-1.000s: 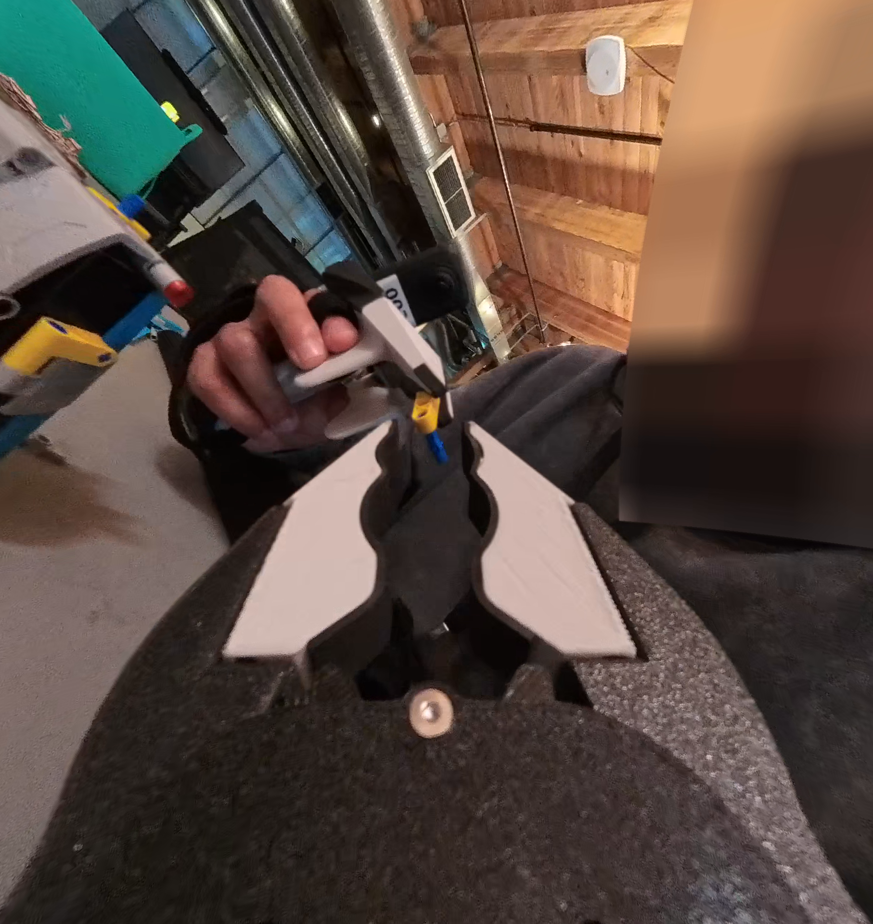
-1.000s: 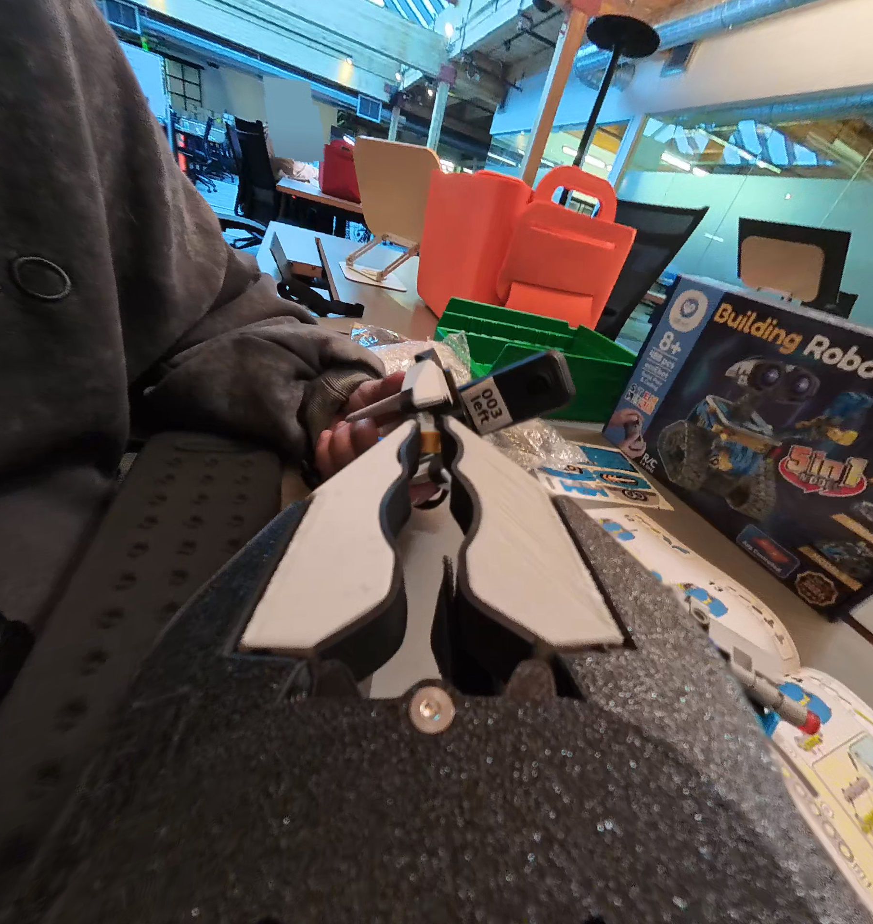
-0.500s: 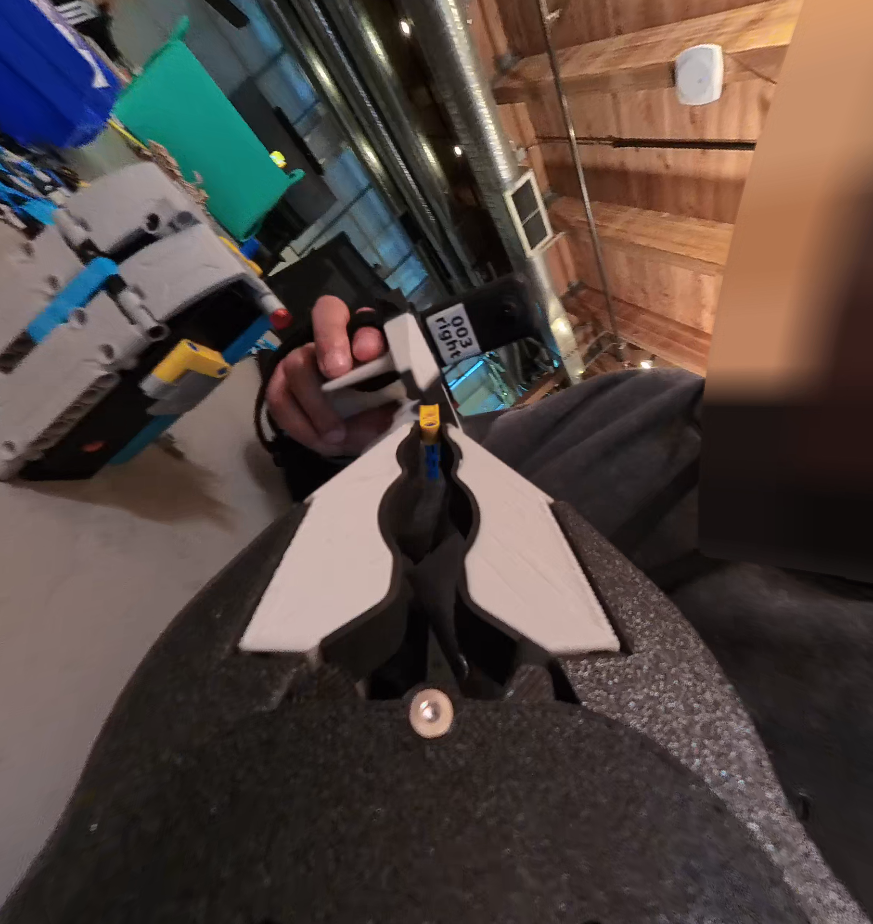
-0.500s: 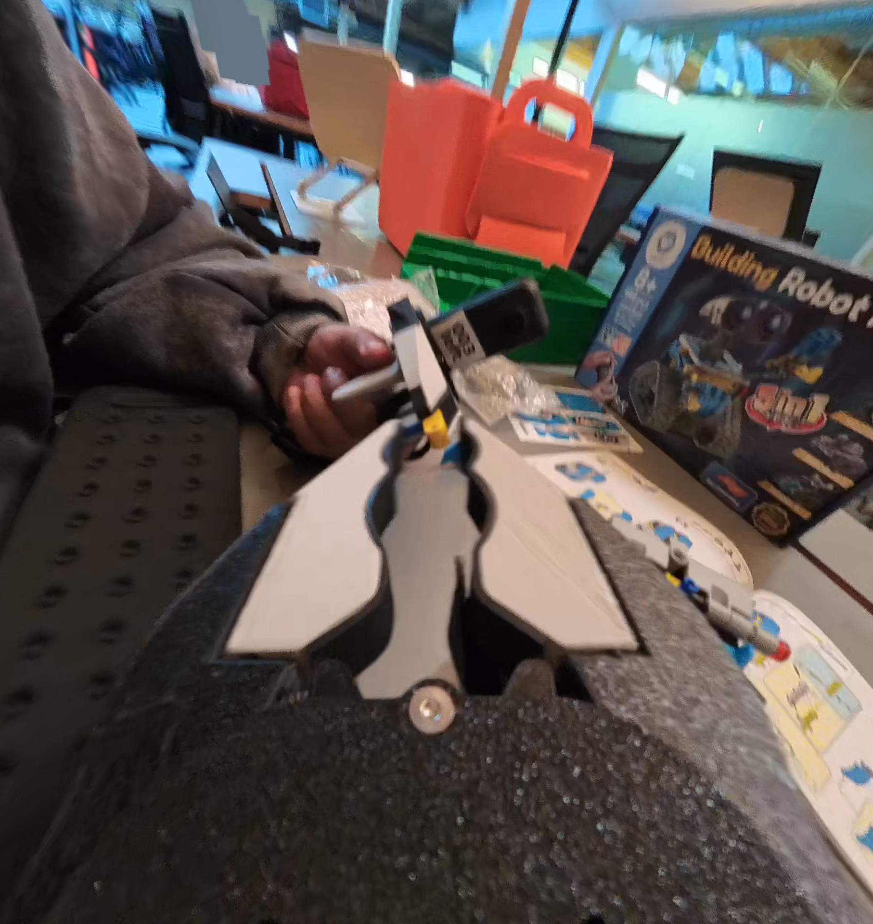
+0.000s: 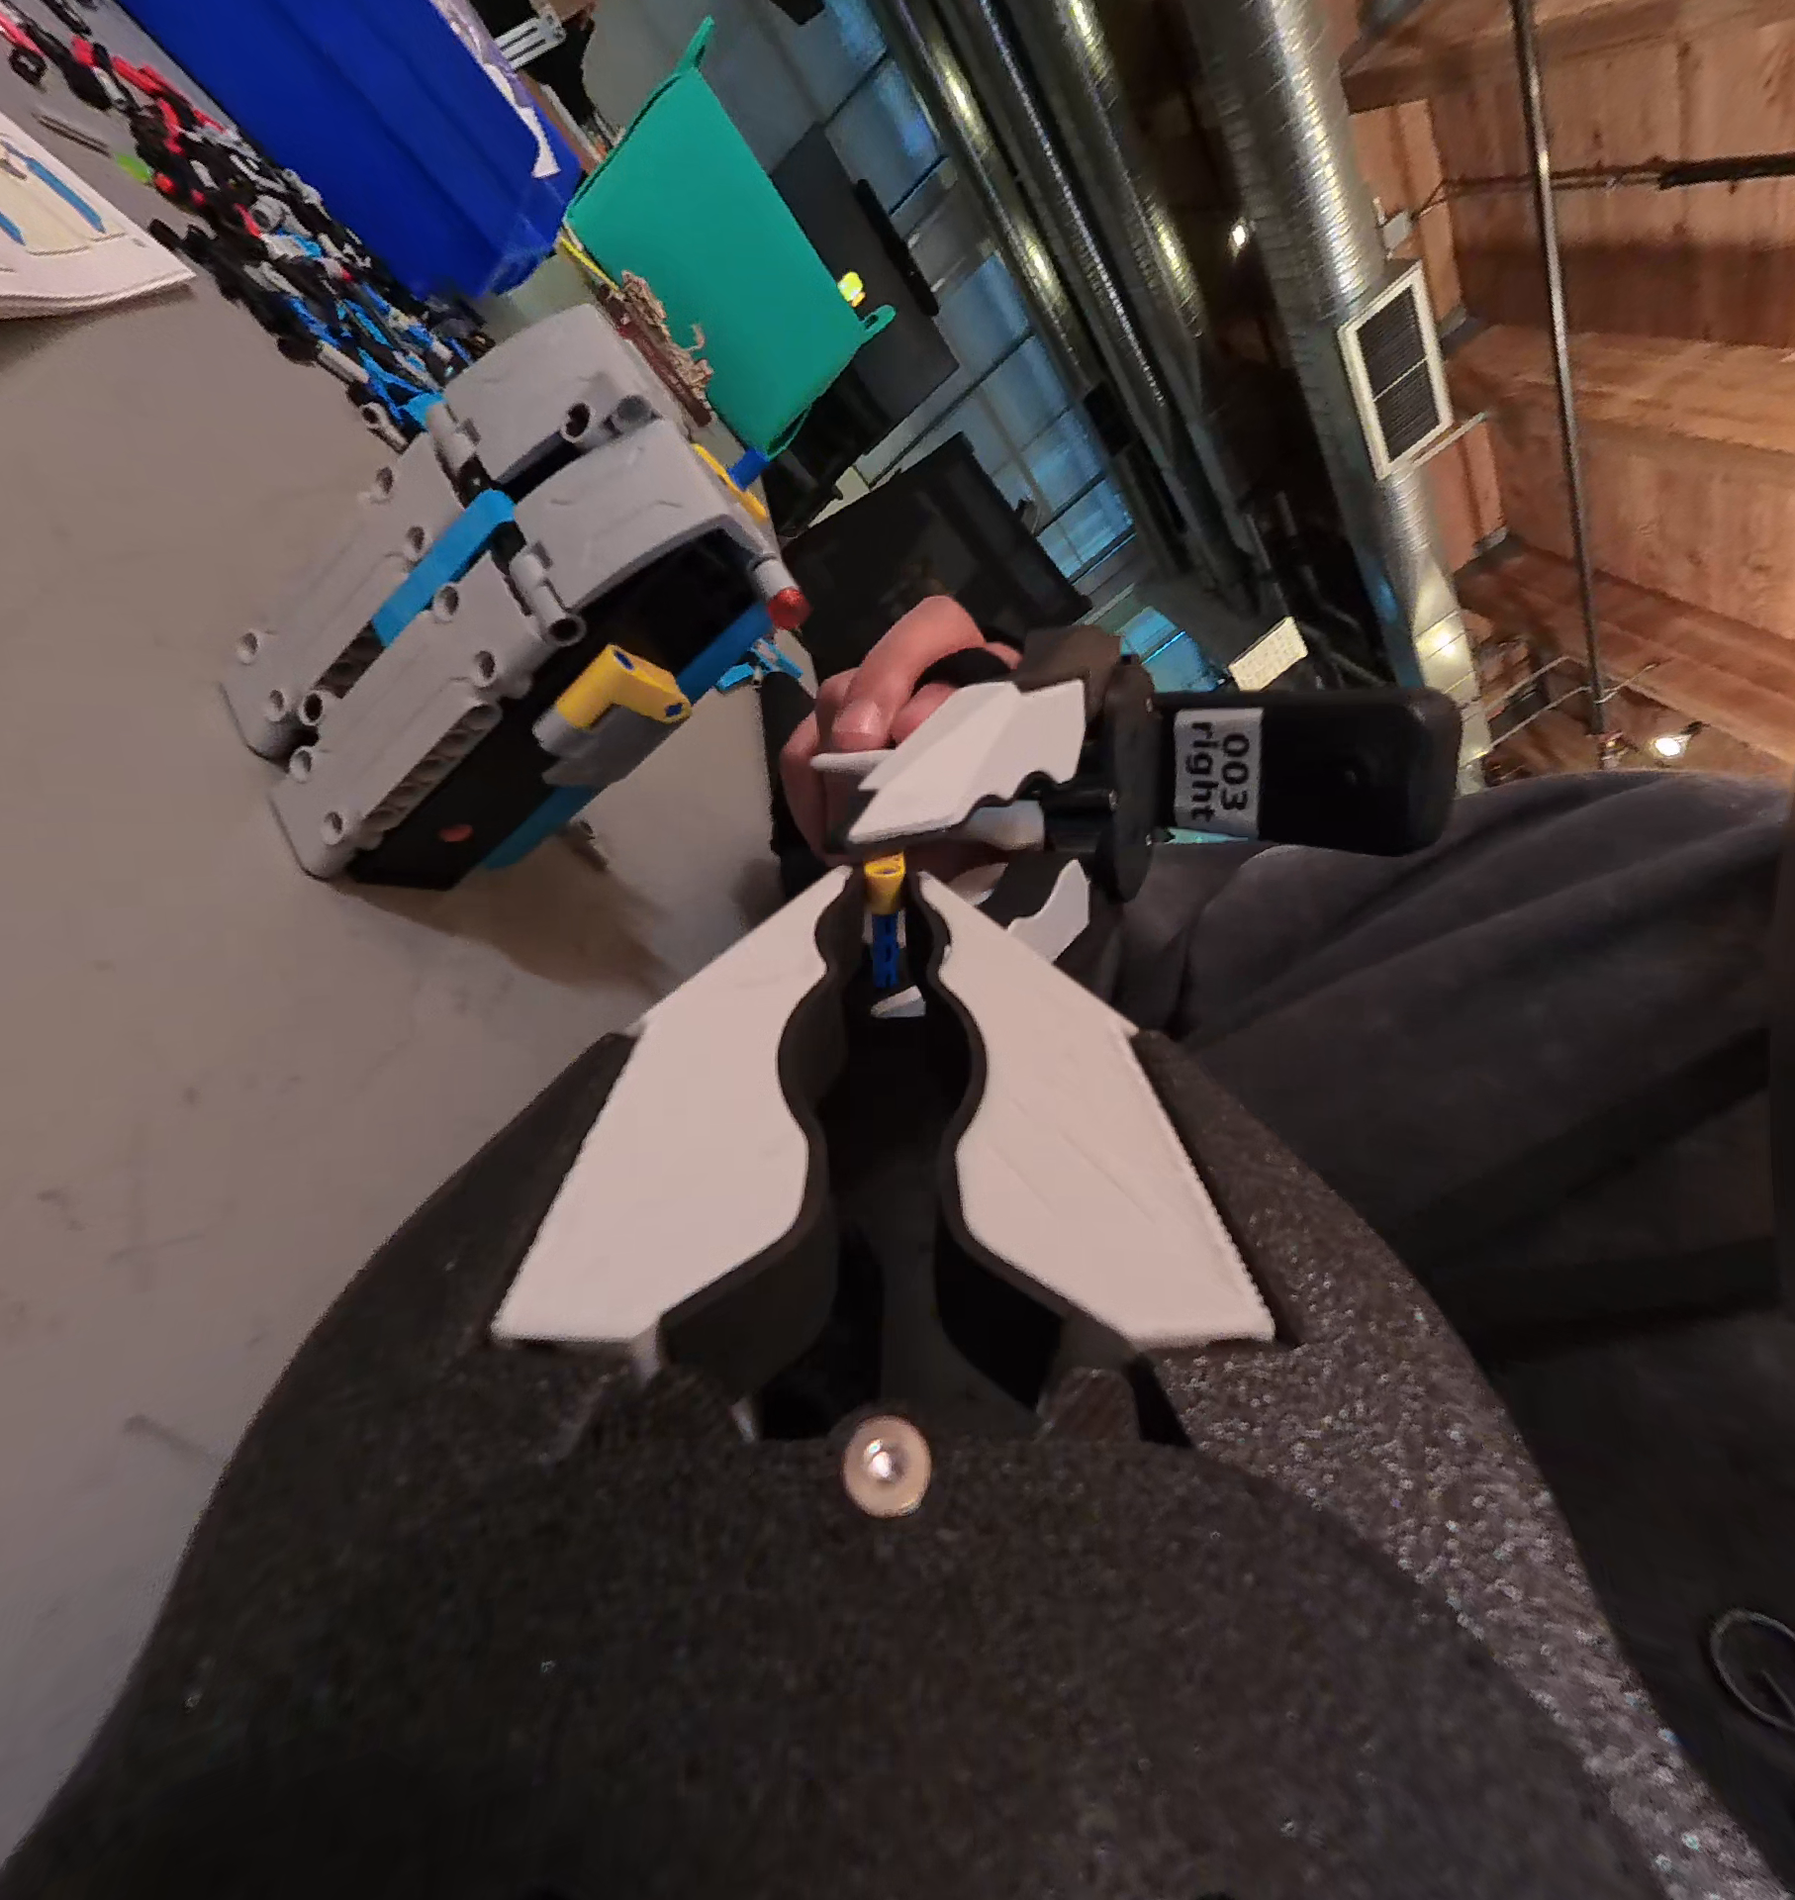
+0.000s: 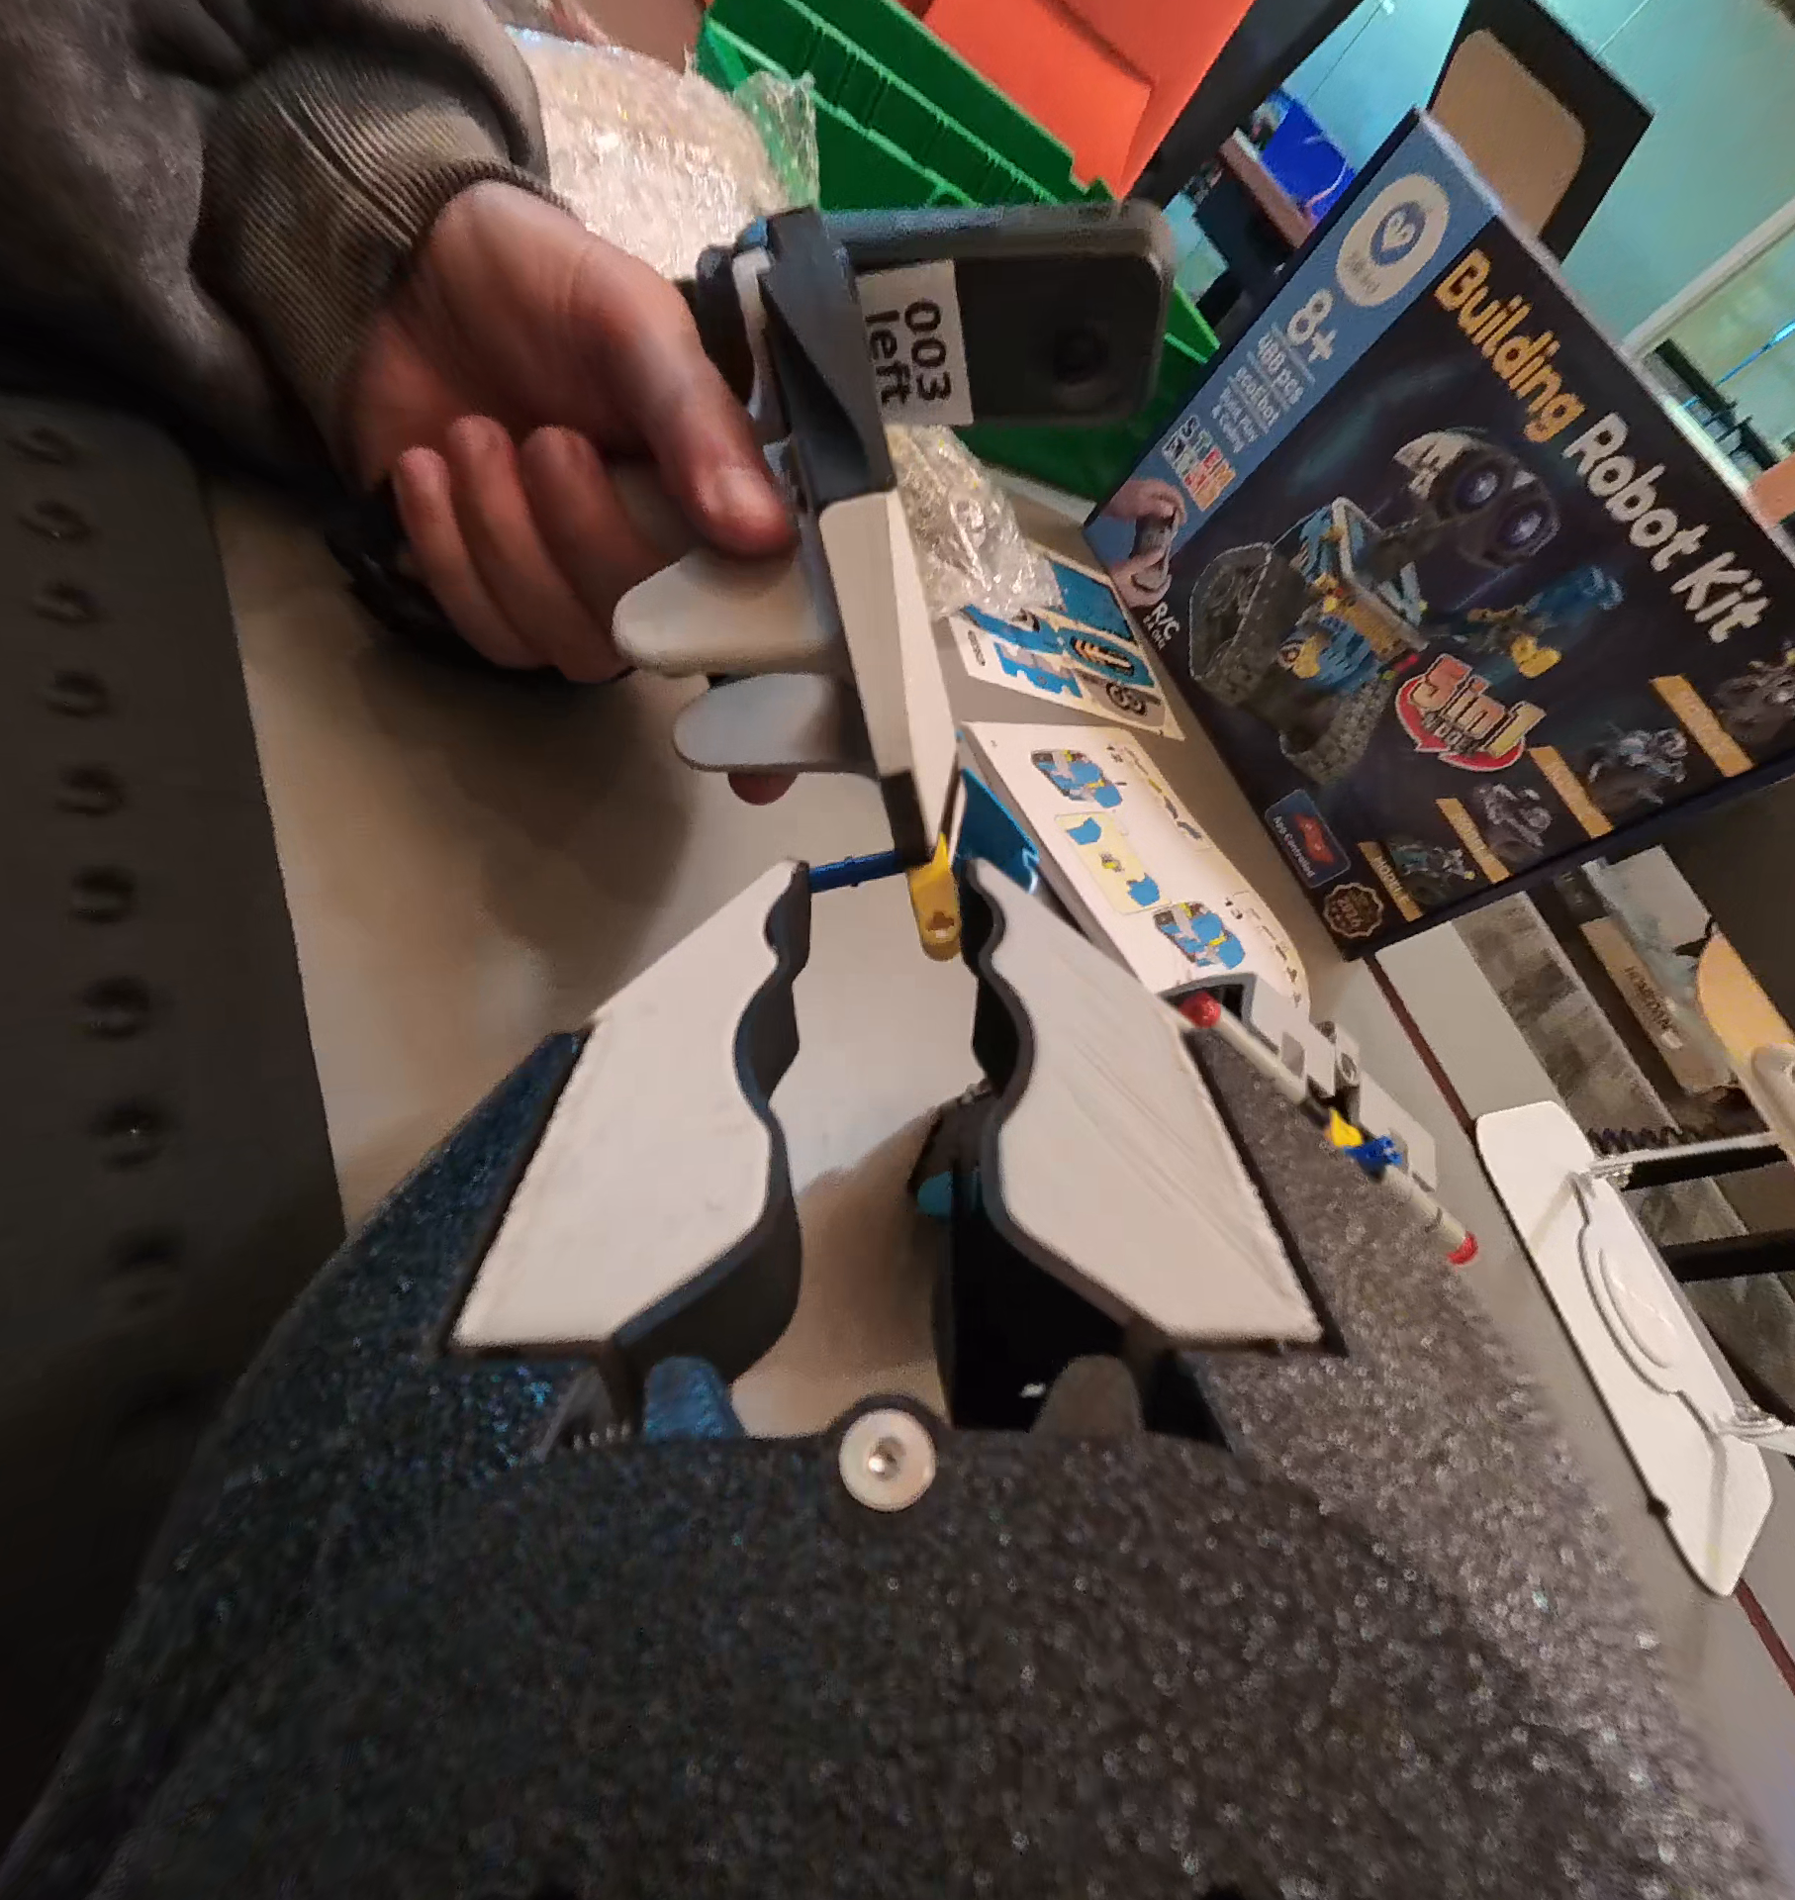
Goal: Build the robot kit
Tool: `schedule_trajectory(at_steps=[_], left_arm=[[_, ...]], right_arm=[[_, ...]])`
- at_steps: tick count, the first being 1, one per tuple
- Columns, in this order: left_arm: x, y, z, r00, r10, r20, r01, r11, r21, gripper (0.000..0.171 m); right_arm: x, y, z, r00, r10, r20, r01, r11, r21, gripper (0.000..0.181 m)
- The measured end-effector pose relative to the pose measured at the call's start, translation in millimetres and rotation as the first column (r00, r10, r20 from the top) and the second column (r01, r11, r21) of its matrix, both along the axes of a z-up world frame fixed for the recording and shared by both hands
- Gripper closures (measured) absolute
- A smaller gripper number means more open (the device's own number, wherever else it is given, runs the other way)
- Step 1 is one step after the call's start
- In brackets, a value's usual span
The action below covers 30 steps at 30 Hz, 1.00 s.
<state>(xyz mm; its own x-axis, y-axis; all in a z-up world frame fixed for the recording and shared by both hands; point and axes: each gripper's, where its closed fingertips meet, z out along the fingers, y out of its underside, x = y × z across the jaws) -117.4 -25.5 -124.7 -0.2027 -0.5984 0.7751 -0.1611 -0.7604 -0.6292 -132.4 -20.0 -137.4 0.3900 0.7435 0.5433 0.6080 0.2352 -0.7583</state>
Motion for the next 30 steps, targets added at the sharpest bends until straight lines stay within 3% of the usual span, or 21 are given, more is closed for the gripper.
schedule_trajectory(at_steps=[4, 19, 30], left_arm=[[0.4, 1.0, -4.2, 0.999, 0.018, -0.032, -0.017, 0.998, 0.054, 0.166], [5.8, -5.2, -17.4, 0.991, 0.072, -0.116, -0.044, 0.973, 0.228, 0.165], [2.8, 3.6, -16.0, 0.991, 0.081, -0.106, -0.065, 0.988, 0.142, 0.166]], right_arm=[[0.5, 0.8, -5.8, 1.0, -0.011, 0.027, 0.013, 0.998, -0.068, 0.154], [5.3, -4.0, -18.1, 0.99, -0.007, 0.141, 0.016, 0.998, -0.061, 0.156], [4.0, 6.1, -17.1, 0.99, -0.091, 0.112, 0.093, 0.996, -0.014, 0.154]])
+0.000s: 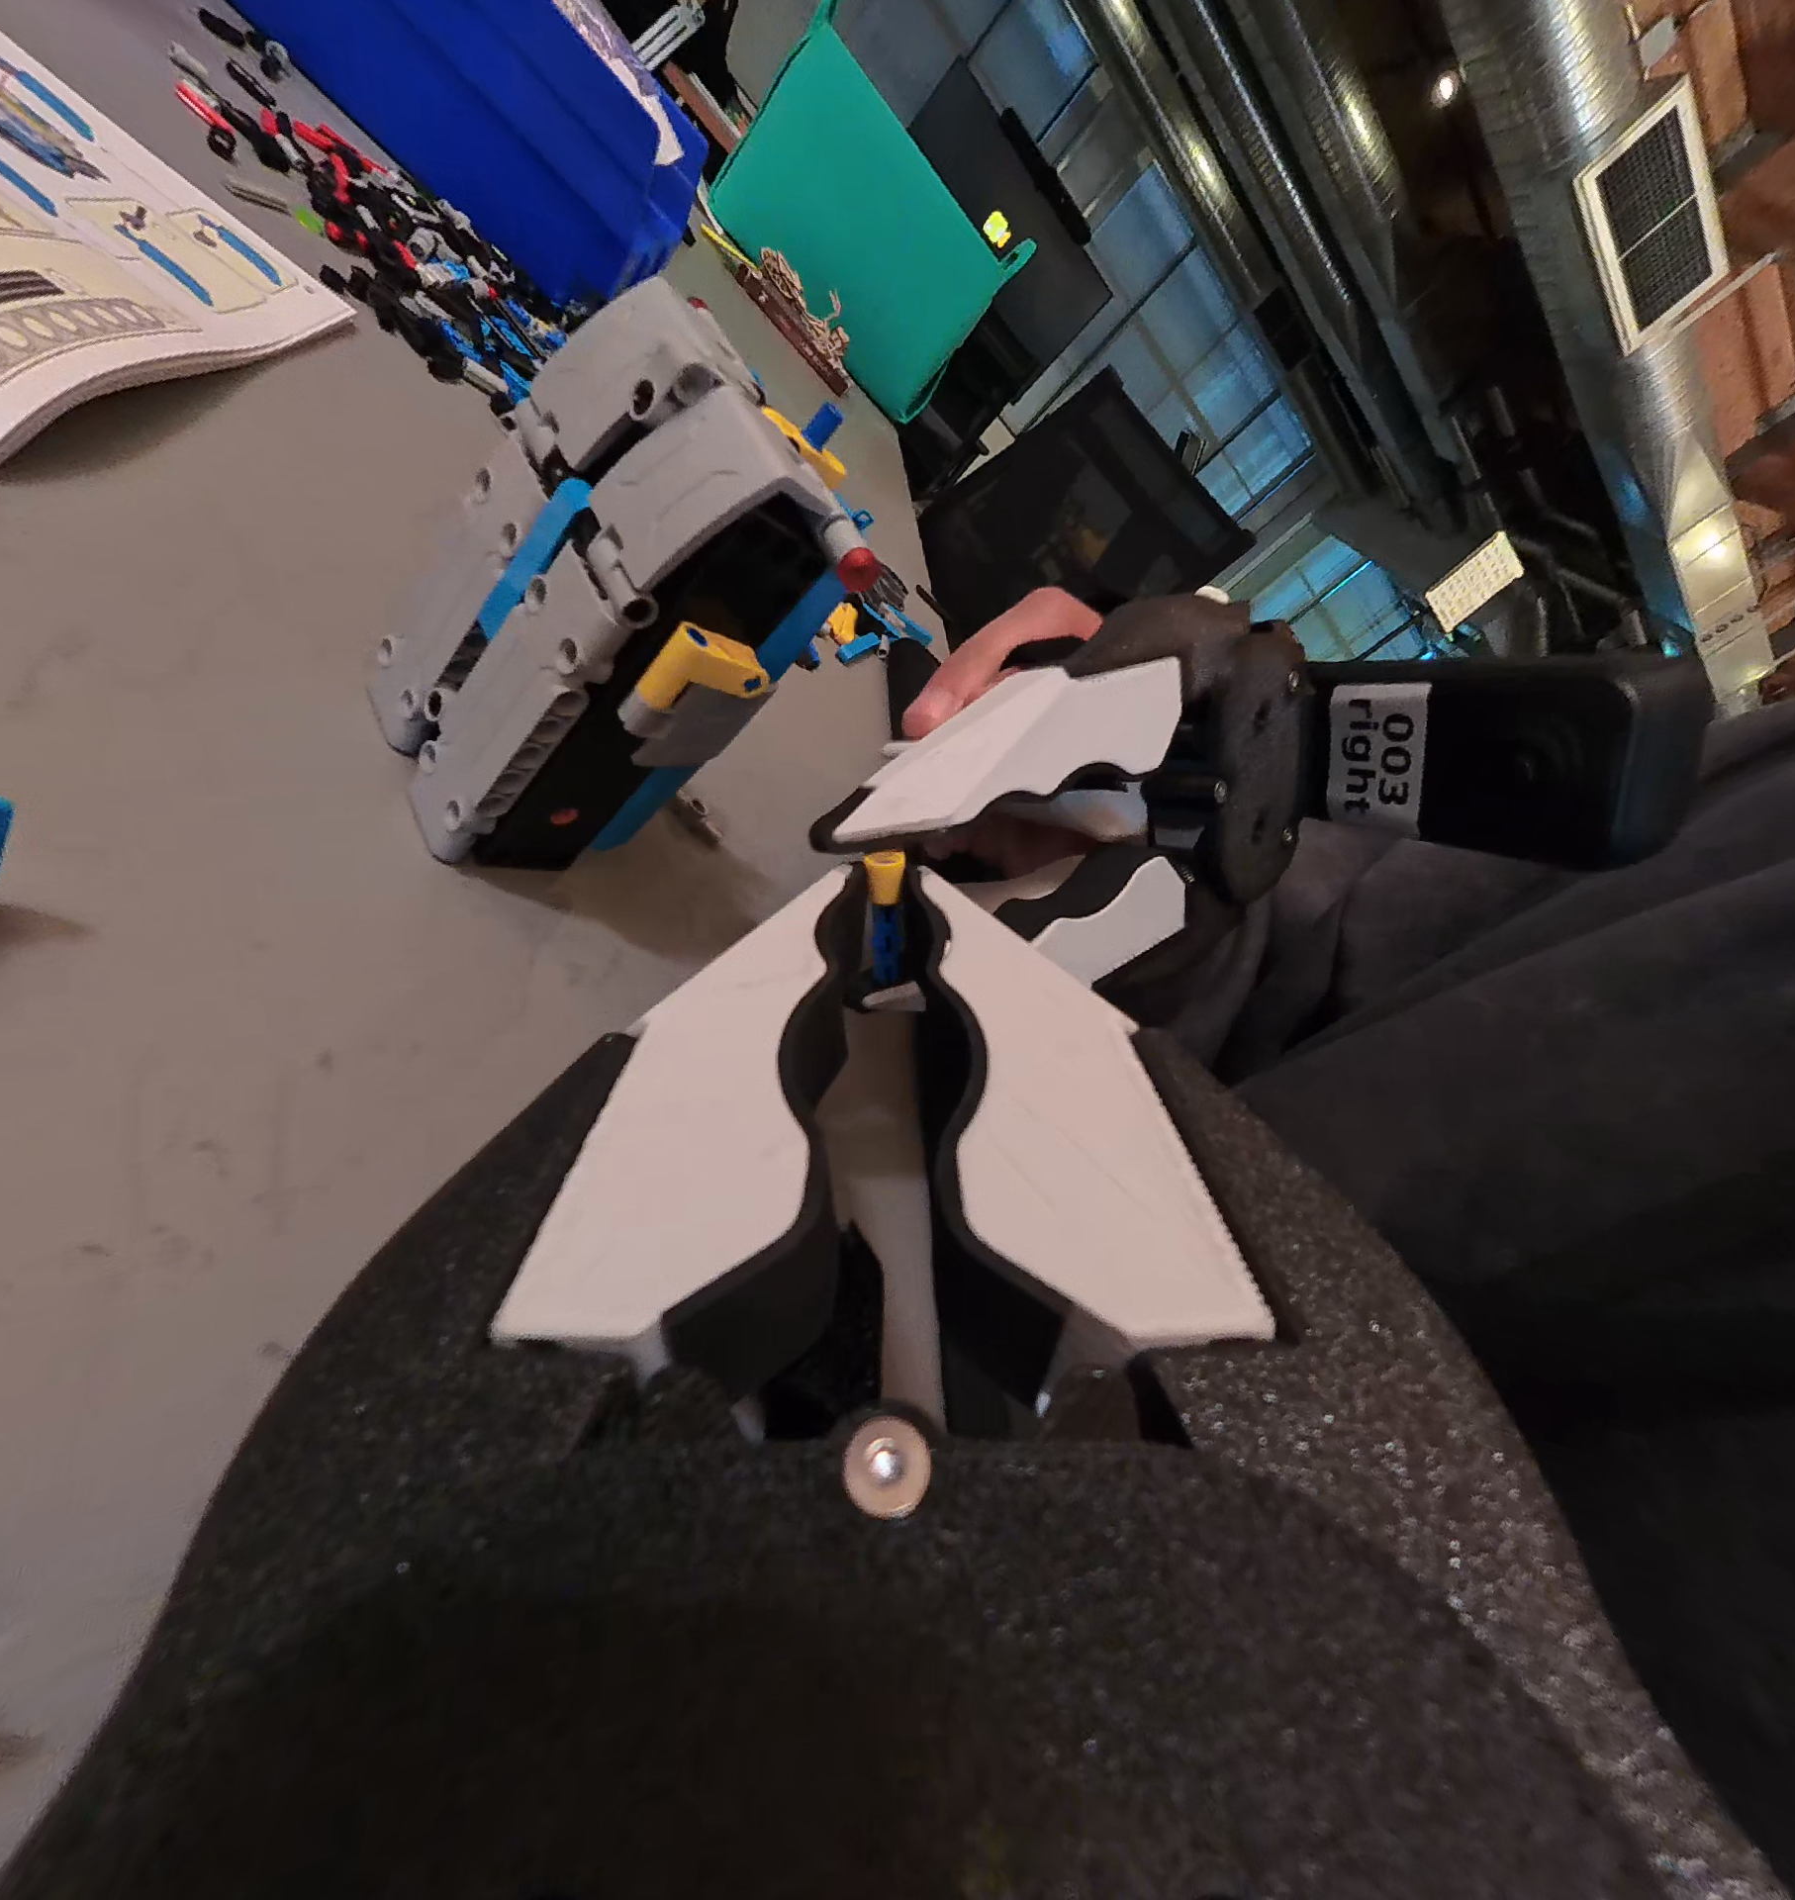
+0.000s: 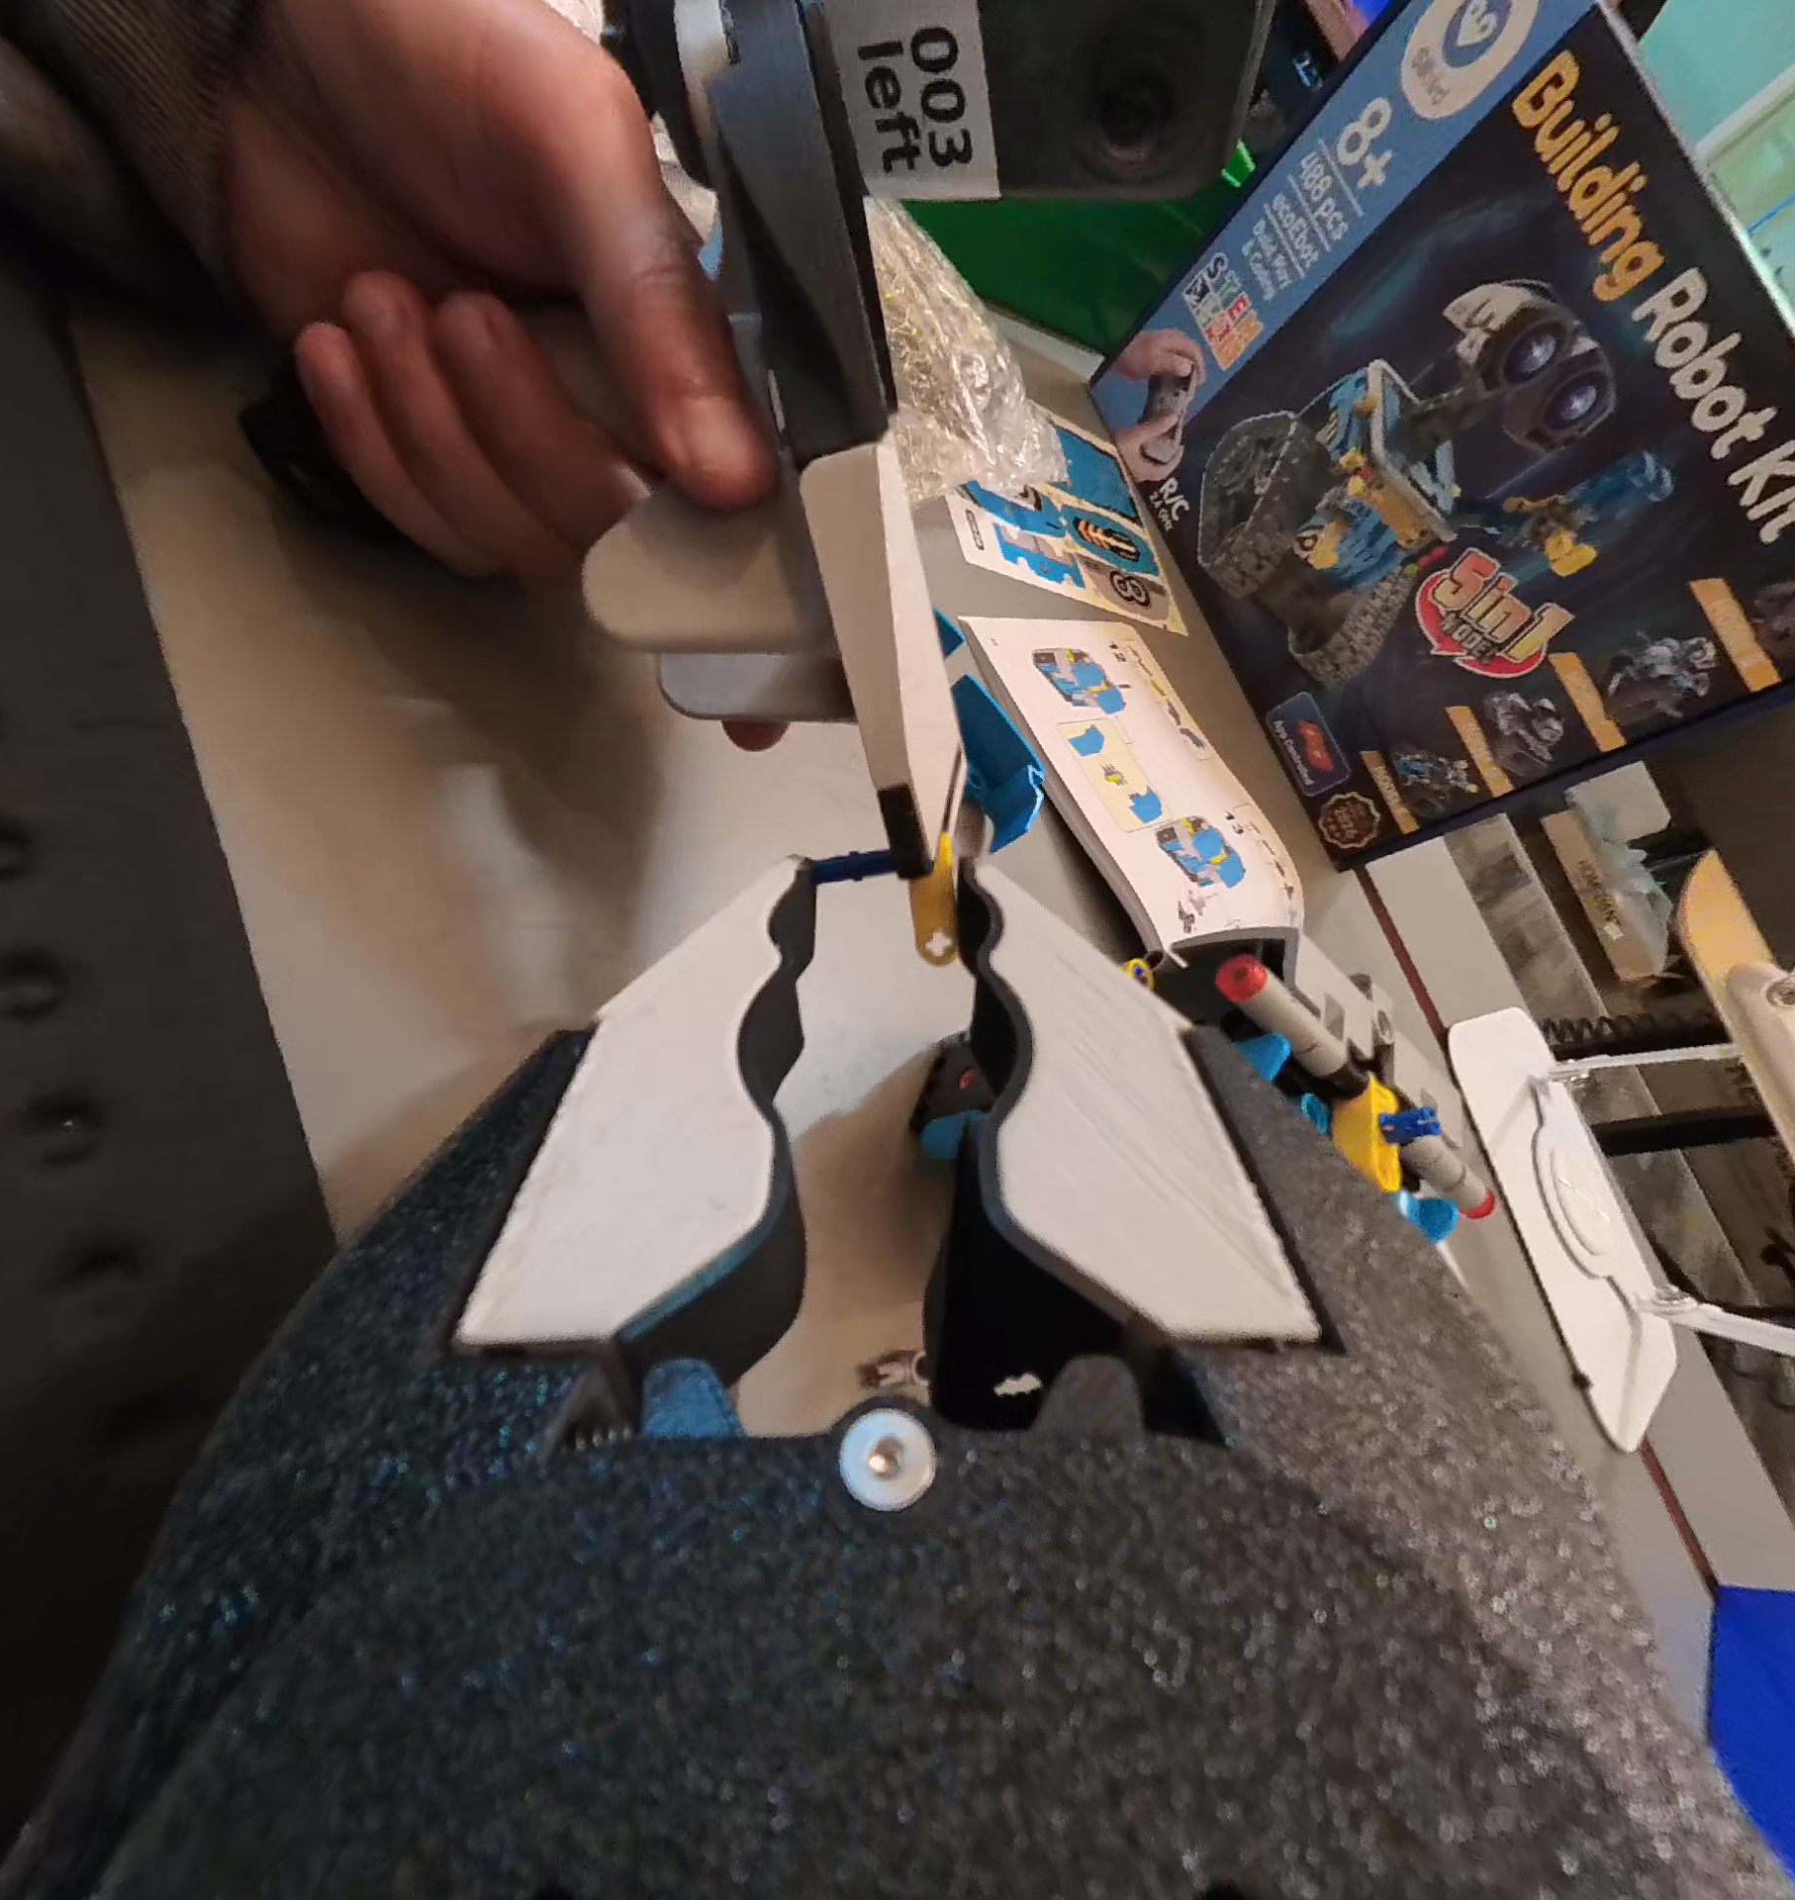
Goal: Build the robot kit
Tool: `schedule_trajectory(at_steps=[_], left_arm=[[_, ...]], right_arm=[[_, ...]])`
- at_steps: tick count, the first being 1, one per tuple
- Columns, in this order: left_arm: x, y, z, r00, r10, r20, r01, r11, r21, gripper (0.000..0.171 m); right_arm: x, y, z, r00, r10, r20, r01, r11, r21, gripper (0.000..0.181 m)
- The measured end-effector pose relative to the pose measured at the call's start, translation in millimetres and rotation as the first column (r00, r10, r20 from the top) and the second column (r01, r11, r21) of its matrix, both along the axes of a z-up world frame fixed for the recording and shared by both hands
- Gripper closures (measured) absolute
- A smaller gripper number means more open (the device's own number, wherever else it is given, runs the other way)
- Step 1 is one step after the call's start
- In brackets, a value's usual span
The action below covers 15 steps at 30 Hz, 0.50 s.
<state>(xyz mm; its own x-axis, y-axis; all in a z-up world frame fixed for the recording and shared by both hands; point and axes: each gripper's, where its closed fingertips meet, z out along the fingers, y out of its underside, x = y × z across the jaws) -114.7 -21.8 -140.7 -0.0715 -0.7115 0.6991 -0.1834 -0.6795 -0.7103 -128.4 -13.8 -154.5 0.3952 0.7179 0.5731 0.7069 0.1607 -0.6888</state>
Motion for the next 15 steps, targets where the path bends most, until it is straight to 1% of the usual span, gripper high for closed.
schedule_trajectory(at_steps=[4, 7, 9, 11, 13, 15], left_arm=[[0.7, 1.1, -2.1, 1.0, 0.013, -0.013, -0.013, 1.0, 0.009, 0.165], [0.9, 1.6, -1.9, 0.999, 0.033, -0.014, -0.032, 0.999, 0.037, 0.165], [0.8, 0.3, -1.4, 1.0, 0.022, -0.009, -0.021, 0.999, 0.026, 0.165], [1.2, -0.8, -2.4, 1.0, 0.022, -0.016, -0.021, 0.999, 0.046, 0.165], [1.2, -2.8, -3.7, 1.0, 0.004, -0.024, -0.003, 0.999, 0.037, 0.165], [1.7, -2.8, -4.2, 1.0, 0.015, -0.028, -0.013, 0.998, 0.06, 0.165]], right_arm=[[0.0, 0.6, -2.8, 0.999, -0.035, -0.038, 0.032, 0.996, -0.087, 0.154], [-0.3, 1.0, -2.8, 0.997, -0.065, -0.03, 0.061, 0.993, -0.098, 0.156], [-1.0, -0.8, -2.2, 0.997, -0.063, -0.032, 0.06, 0.993, -0.103, 0.156], [-1.1, -2.0, -3.0, 0.997, -0.064, -0.051, 0.057, 0.989, -0.134, 0.156], [-1.1, -3.7, -3.5, 0.995, -0.066, -0.072, 0.053, 0.984, -0.168, 0.159], [-1.0, -4.0, -3.8, 0.994, -0.063, -0.09, 0.045, 0.981, -0.188, 0.158]])
